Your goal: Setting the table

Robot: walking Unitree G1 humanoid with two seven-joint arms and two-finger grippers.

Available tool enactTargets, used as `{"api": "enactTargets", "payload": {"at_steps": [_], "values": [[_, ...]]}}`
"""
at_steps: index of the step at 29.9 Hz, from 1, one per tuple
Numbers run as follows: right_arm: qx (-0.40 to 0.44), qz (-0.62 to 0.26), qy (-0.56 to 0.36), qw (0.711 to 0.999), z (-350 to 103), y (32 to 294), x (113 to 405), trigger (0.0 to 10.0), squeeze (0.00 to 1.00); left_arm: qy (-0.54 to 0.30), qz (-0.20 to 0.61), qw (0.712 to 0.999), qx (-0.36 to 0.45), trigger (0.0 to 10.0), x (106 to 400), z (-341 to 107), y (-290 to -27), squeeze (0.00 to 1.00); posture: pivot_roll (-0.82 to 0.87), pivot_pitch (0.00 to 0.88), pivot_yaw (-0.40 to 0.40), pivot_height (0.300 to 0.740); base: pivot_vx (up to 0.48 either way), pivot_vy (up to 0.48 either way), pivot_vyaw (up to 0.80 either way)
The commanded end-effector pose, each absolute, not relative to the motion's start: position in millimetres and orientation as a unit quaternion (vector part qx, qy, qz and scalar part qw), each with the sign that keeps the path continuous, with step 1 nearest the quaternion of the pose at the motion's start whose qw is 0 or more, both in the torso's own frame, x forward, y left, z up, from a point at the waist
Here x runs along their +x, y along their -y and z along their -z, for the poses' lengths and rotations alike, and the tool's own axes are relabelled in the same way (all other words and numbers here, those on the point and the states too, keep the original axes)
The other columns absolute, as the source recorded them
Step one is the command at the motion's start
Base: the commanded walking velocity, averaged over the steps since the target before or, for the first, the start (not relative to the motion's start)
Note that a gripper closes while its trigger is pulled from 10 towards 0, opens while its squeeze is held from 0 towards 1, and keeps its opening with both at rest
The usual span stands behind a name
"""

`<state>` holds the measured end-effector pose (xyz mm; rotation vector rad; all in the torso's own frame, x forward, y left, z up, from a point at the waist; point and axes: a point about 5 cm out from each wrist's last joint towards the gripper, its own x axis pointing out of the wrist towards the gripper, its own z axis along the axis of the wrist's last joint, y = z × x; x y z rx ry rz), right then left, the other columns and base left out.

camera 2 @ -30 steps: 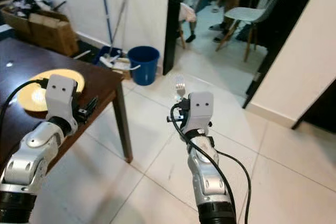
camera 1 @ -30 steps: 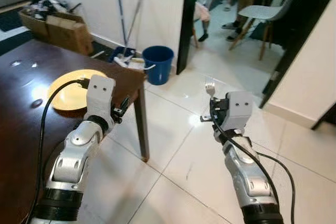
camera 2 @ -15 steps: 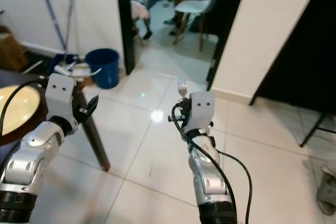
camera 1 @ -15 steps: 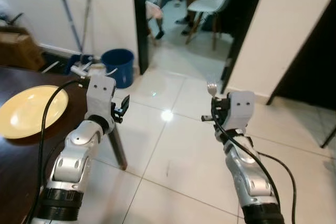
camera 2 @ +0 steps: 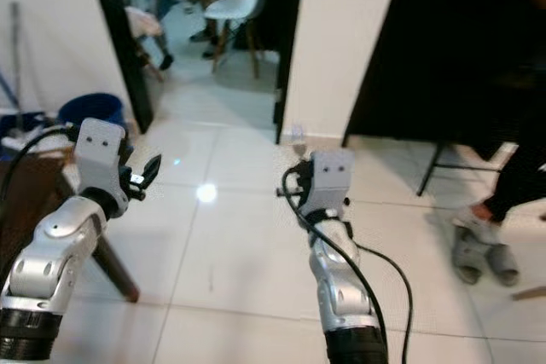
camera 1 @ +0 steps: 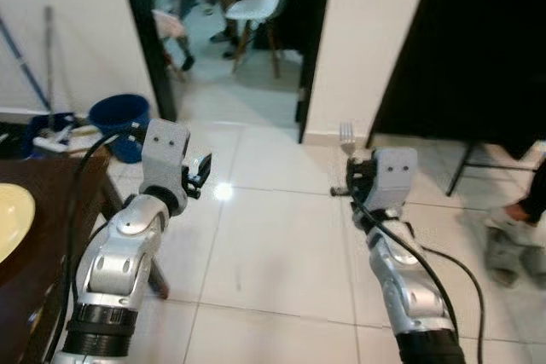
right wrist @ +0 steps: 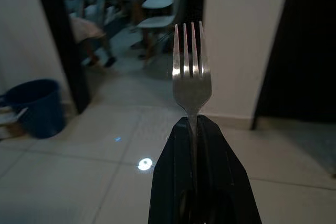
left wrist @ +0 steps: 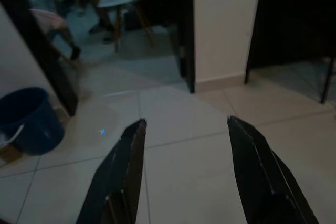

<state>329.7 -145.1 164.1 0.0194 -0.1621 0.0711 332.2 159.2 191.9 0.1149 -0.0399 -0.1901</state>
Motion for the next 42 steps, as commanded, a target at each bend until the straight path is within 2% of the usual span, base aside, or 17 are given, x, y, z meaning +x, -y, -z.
{"api": "enactTargets", "payload": {"at_steps": [1,42], "values": [[0.017,-0.040,0.069,0.997,-157.7,142.0,327.8,10.0,0.00,0.006,0.089,0.994,0.058,10.0,331.5,-185.3,-162.9,0.00,0.02,0.001,0.078,0.740,0.000,0.000,-0.74],[0.014,-0.044,0.069,0.997,-158.0,141.4,328.8,10.0,0.00,0.005,0.091,0.994,0.059,10.0,332.8,-184.8,-161.2,0.00,0.01,0.000,0.075,0.740,0.000,0.000,-0.74]]}}
